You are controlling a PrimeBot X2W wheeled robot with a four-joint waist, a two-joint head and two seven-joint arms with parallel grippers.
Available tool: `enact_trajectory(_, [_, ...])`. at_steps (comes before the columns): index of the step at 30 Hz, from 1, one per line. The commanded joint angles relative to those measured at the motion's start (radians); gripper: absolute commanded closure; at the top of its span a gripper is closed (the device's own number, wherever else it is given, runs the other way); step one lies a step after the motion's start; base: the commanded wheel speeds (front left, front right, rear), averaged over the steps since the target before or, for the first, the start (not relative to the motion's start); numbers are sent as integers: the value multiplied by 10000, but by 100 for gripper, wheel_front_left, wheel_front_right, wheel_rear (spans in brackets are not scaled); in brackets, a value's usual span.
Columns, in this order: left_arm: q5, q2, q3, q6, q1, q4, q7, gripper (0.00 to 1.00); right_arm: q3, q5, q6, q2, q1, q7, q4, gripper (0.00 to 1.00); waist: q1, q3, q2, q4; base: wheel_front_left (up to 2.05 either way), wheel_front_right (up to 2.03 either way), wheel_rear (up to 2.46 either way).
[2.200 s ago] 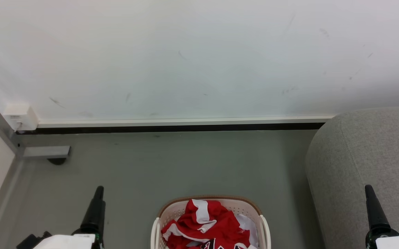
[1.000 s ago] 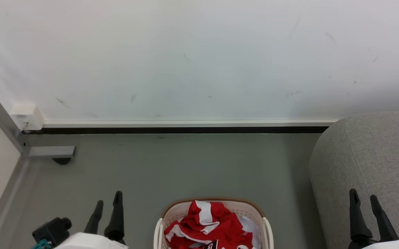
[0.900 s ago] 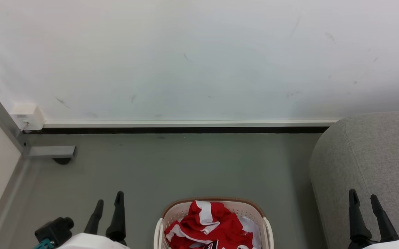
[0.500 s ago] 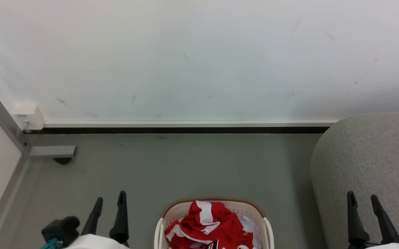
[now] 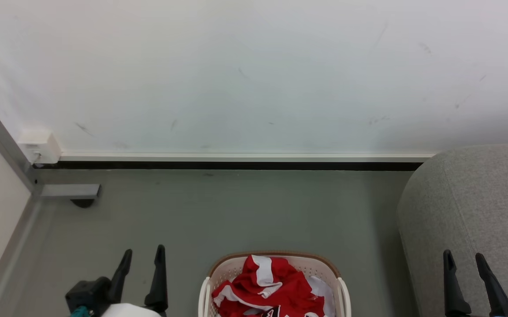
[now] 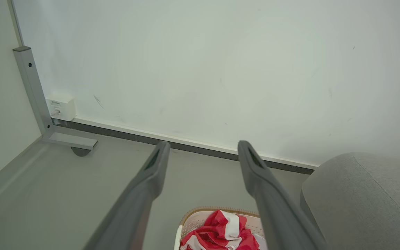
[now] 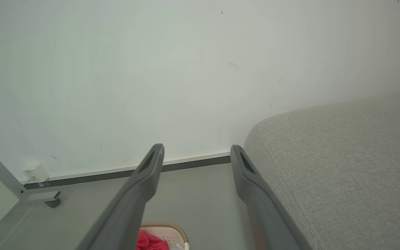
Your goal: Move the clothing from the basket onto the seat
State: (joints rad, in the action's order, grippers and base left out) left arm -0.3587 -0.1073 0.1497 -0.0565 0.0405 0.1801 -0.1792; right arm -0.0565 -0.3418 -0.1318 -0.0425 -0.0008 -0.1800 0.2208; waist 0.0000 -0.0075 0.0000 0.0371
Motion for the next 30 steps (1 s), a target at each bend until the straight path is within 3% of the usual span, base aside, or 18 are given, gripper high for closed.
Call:
enact_trajectory(1, [332, -110, 32, -36, -30, -114, -116, 0, -8, 244, 13, -107, 15, -99, -36, 0, 0, 5, 0, 9, 0, 0, 0])
enact_trajectory(30, [2280, 97, 139, 241, -280, 297, -715, 0, 109, 2145, 19, -110, 231, -710, -20, 0, 0, -30, 0, 91, 0, 0, 0])
